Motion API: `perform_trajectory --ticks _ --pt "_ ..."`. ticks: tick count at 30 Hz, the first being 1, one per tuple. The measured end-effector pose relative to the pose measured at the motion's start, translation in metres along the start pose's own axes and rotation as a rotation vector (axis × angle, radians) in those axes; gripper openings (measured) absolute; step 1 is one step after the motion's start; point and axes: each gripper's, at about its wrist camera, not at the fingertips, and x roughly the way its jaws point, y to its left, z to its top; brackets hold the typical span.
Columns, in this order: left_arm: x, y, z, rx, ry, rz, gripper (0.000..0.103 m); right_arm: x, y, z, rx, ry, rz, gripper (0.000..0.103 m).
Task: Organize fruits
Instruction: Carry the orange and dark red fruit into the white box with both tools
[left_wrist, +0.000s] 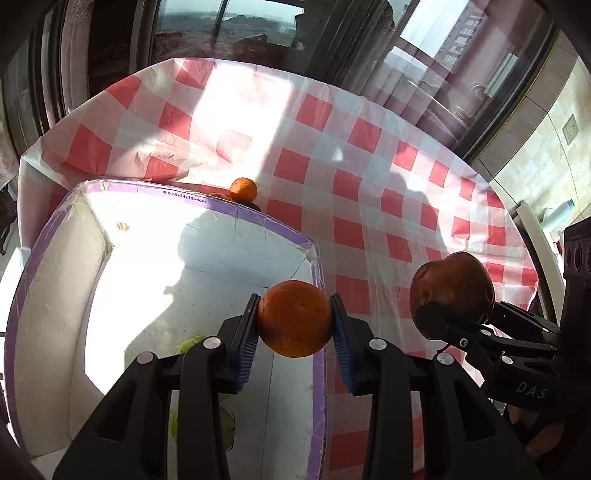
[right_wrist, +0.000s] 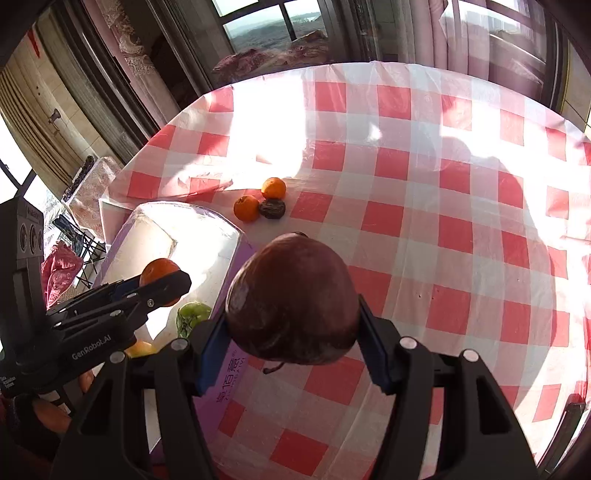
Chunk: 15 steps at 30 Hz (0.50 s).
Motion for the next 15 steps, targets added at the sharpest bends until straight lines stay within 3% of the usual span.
perform_trajectory --ticks 8,13,15 --pt "0.006 0.091 -0.012 -0.221 0.033 0.102 0.036 0.03 0.074 0.019 -0.192 0.038 0.059 0.063" --pt "0.017 0.133 -0.021 -0.283 0.088 0.227 0.036 0.075 0.107 0.033 -0.21 0.138 0.122 0.063" --pt "0.023 0.144 -0.027 -0.308 0.116 0.245 0.036 0.099 0.122 0.039 -0.215 0.191 0.119 0.063"
